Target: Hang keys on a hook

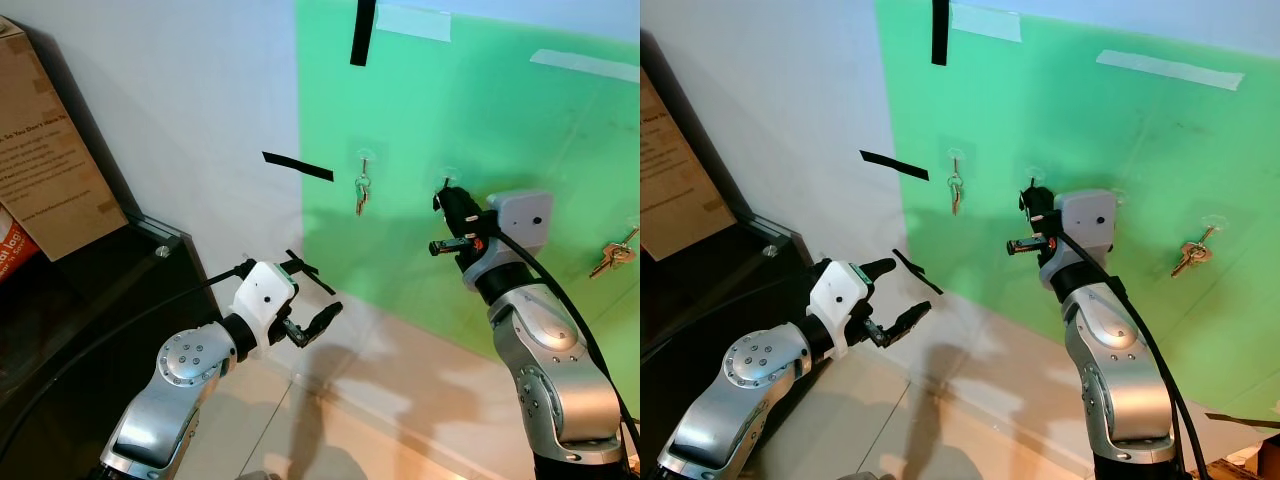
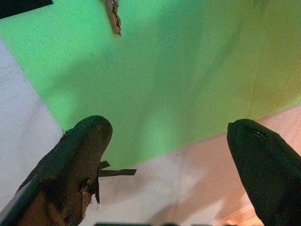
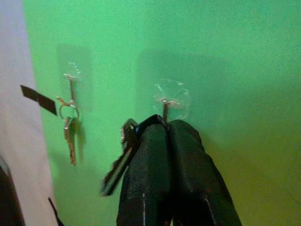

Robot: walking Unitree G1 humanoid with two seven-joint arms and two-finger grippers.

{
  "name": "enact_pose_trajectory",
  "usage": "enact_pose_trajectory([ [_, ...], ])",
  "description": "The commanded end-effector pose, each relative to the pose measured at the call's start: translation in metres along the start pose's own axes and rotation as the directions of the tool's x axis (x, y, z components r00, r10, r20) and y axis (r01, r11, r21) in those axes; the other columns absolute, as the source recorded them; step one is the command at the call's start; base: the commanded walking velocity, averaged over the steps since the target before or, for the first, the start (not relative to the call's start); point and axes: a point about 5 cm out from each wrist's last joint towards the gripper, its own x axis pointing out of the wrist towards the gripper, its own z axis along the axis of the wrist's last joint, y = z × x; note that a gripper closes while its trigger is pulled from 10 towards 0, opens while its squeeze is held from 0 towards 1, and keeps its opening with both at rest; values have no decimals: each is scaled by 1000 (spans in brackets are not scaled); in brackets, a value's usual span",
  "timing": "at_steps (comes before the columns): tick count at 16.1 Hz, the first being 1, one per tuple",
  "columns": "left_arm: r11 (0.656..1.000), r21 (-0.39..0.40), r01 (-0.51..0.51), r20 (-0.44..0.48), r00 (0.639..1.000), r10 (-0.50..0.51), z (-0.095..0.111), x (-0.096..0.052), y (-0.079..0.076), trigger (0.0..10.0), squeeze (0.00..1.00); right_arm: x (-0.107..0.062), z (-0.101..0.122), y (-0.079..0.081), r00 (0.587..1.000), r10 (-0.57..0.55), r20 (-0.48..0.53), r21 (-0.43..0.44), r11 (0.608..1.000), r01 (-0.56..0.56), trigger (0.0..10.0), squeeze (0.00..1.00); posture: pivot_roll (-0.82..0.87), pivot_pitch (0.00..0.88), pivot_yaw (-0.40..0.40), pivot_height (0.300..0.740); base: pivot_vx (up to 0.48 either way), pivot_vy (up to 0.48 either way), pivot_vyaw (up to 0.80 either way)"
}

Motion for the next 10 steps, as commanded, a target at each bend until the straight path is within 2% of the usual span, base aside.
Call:
enact_pose_trajectory([
  [1, 1000, 11, 8, 25, 1000, -9, 6, 0, 0, 10000, 102, 2, 10, 4, 998, 33, 44, -18, 999, -32, 10000, 0, -64, 0, 42, 740, 0, 0, 0],
  [2, 1000, 11, 9, 25, 1000, -9, 6, 0, 0, 10000, 106, 2, 9, 5, 998, 43, 37, -34, 999, -42, 10000, 0, -65, 0, 42, 740, 0, 0, 0],
  [5, 1000, 10, 12, 23, 1000, -12, 5, 1, 0, 10000, 106, -2, -16, 4, 988, 70, -141, -151, 984, -92, 10000, 0, -65, 0, 41, 740, 0, 0, 0],
  [8, 1000, 10, 13, 20, 1000, -13, 5, 0, 0, 10000, 106, -7, -30, 3, 972, 61, -228, -158, 982, -99, 10000, 0, -61, 0, 40, 740, 0, 0, 0],
  [10, 1000, 11, 14, 19, 1000, -14, 5, 0, 0, 10000, 110, -8, -28, 3, 974, 65, -215, -133, 987, -95, 10000, 0, -61, 0, 40, 740, 0, 0, 0],
])
